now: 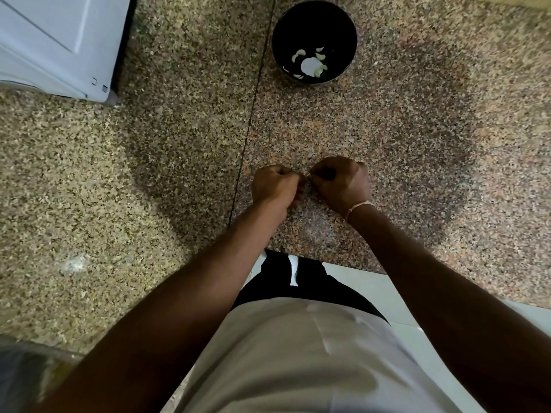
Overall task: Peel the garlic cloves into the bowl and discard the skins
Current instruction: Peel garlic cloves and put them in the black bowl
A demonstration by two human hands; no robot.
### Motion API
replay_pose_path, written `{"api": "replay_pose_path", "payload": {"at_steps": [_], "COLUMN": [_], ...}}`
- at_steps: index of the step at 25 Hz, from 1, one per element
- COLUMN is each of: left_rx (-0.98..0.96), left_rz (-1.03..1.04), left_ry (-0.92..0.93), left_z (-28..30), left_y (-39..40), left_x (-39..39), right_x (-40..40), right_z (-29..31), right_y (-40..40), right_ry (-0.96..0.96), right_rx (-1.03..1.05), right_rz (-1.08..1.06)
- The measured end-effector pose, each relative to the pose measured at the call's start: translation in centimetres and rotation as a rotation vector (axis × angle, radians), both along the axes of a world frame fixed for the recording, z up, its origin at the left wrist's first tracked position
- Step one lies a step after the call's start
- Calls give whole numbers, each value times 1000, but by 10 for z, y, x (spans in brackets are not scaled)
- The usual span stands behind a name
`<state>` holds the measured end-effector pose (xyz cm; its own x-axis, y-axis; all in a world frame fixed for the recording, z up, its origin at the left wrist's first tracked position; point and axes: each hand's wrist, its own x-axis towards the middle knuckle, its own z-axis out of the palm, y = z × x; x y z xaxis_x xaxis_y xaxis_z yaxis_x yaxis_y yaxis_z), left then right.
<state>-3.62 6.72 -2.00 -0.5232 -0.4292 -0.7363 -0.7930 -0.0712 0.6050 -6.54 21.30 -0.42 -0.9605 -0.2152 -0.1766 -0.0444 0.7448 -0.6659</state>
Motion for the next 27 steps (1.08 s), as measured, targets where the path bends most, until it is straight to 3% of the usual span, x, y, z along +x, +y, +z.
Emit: {"api": "replay_pose_path", "payload": {"at_steps": [6, 22, 27], "left_rx": [86, 32, -134], "left_rz": [-13, -24, -90], "left_ry": [-93, -95, -26], "left_z": [-6, -17, -12], "left_y": [0, 4, 2], "left_x": [-11, -10, -1], "right_x": [-2, -4, 2], "right_z": [-1, -1, 2], "right_y": [3, 5, 1], "right_ry": [-47, -58, -35], "right_rx": [-1, -13, 52], "right_rz": [21, 32, 28]}}
